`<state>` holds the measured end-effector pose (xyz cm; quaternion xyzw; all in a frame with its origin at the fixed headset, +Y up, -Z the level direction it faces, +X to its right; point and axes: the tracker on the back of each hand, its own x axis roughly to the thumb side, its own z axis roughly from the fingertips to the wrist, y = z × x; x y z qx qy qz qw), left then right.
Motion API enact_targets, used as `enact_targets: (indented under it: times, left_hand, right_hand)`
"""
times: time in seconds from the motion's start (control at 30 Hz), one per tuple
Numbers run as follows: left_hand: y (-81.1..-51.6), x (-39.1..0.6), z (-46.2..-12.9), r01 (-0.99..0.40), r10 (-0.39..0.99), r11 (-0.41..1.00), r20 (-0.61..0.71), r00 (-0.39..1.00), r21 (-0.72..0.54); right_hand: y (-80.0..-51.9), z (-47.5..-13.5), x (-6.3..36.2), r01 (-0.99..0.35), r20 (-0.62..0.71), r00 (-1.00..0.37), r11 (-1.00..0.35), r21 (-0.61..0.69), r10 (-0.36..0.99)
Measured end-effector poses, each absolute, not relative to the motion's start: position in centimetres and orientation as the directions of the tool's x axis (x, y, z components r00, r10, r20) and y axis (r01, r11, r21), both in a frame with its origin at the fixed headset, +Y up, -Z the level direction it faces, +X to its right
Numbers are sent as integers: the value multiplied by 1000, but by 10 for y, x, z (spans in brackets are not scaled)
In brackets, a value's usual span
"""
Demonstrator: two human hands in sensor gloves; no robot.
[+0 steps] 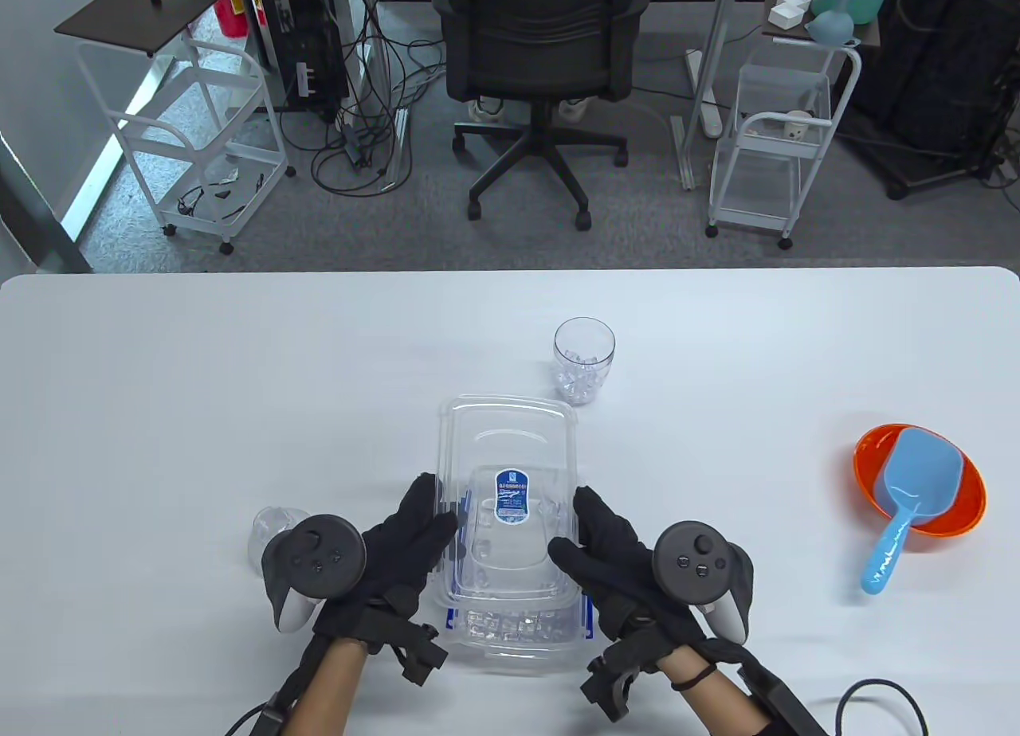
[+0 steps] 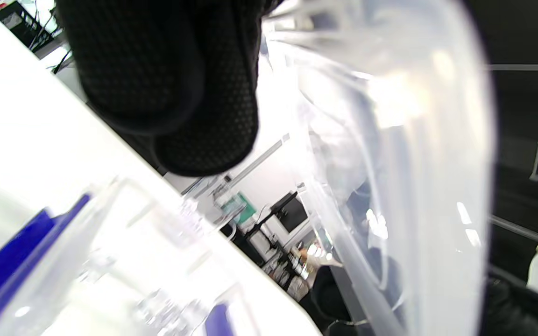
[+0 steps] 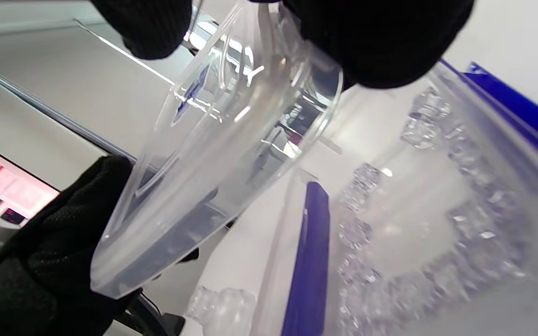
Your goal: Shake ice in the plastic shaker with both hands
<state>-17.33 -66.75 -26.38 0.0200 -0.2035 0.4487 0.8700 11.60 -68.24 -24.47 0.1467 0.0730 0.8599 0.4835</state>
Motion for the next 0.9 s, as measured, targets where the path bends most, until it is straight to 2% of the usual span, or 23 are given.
enact_targets:
  times: [0.17,0.27,0.63,0.9]
  left_hand:
    - [-688,-173,-271,-832,873,478,257,414,-283]
    - [-698,-172,-275,-806,867,497,221,447,-321]
    - [-726,-166,-280,-696,821,546,132,556,-466]
    - [-736,-161,-281,-599,764,577,107,637,-556]
  right_hand:
    - [-689,-242,115,-804,74,-484,-477,356,872]
    - [-692,-246,118,-802,47,-504,-488,344,862]
    - [-690,-246,115,-688,107,-653,-645,333,750]
    - [-694,-246,106,-534,154,-777,-769,352,610]
